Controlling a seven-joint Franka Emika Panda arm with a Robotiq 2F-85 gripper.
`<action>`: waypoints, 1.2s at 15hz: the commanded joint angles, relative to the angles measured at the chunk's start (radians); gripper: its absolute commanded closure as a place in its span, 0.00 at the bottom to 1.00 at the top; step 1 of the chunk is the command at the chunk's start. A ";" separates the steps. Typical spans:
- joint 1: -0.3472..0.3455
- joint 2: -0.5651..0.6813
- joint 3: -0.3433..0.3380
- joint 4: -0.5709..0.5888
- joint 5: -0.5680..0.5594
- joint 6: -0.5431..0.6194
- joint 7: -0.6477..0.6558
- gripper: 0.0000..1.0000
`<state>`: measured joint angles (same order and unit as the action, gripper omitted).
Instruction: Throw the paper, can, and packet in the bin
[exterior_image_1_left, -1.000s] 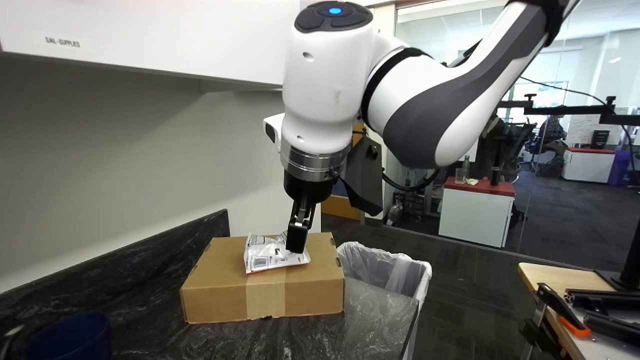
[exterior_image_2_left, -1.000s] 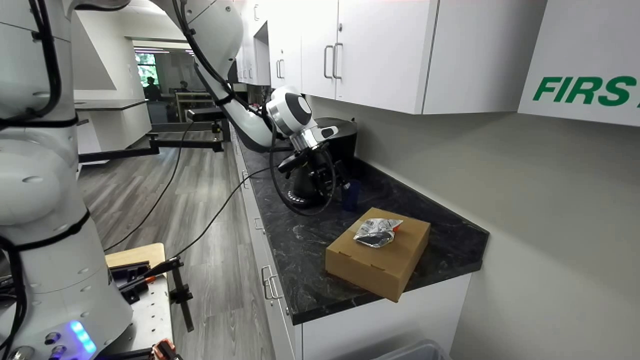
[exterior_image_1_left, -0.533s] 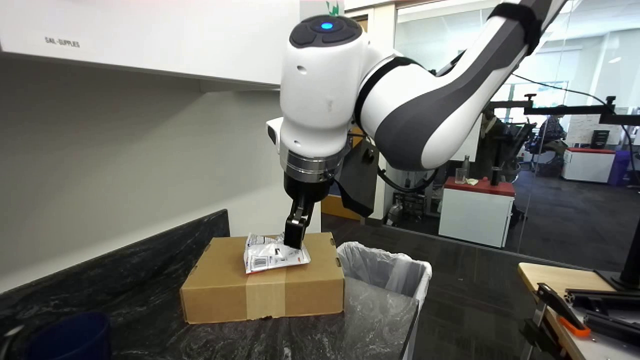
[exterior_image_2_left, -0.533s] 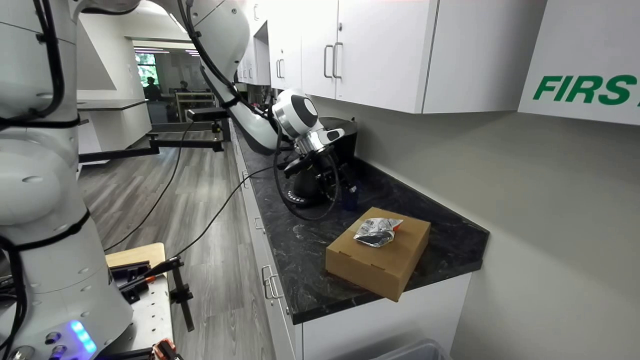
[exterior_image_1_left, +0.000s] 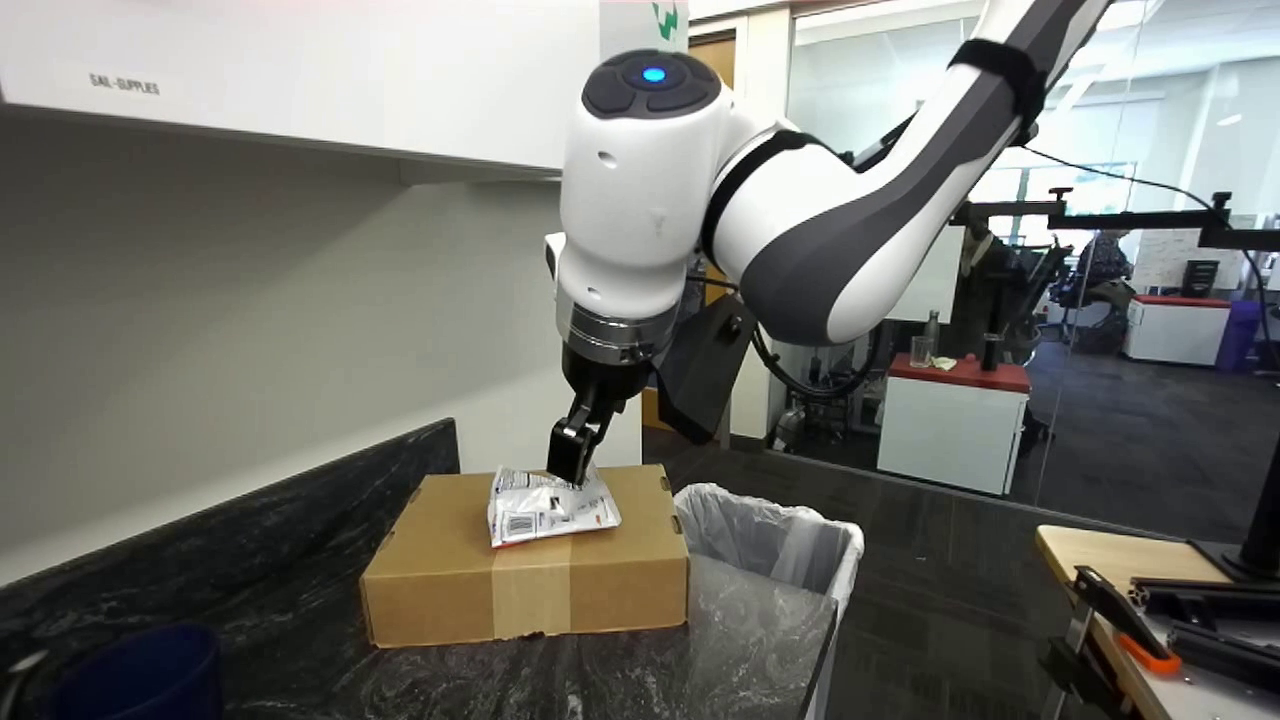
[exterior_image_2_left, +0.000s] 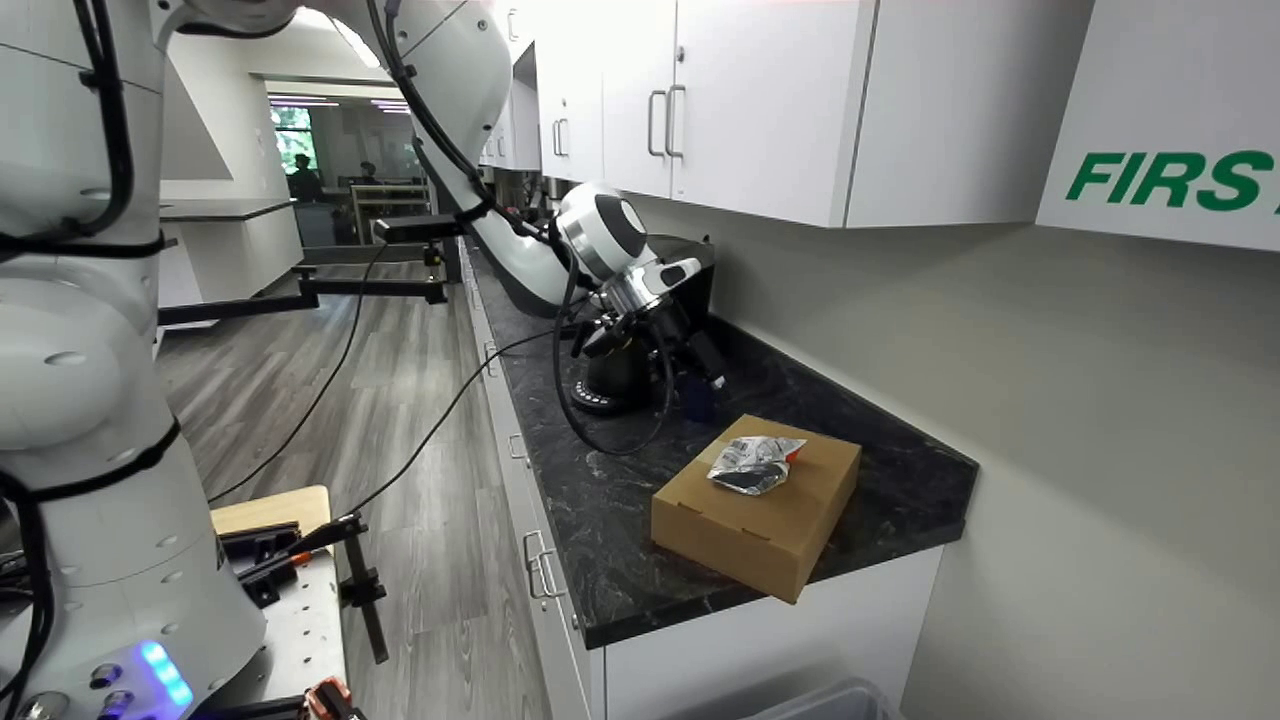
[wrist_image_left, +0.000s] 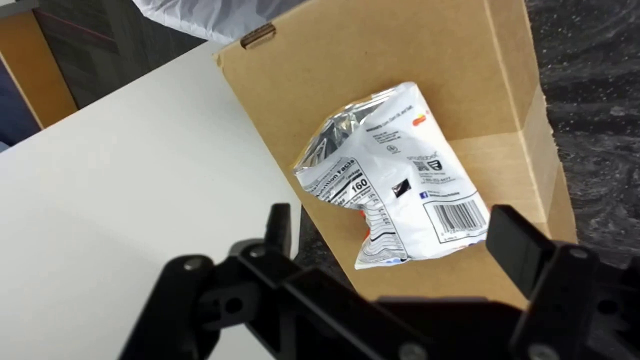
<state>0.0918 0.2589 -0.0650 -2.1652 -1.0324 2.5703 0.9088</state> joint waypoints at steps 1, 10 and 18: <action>-0.005 0.037 -0.031 0.014 -0.105 0.017 0.175 0.00; -0.022 0.211 -0.031 0.133 -0.095 0.010 0.336 0.00; -0.009 0.222 -0.047 0.181 -0.109 0.005 0.474 0.00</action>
<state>0.0796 0.4900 -0.1018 -1.9920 -1.1218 2.5703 1.3203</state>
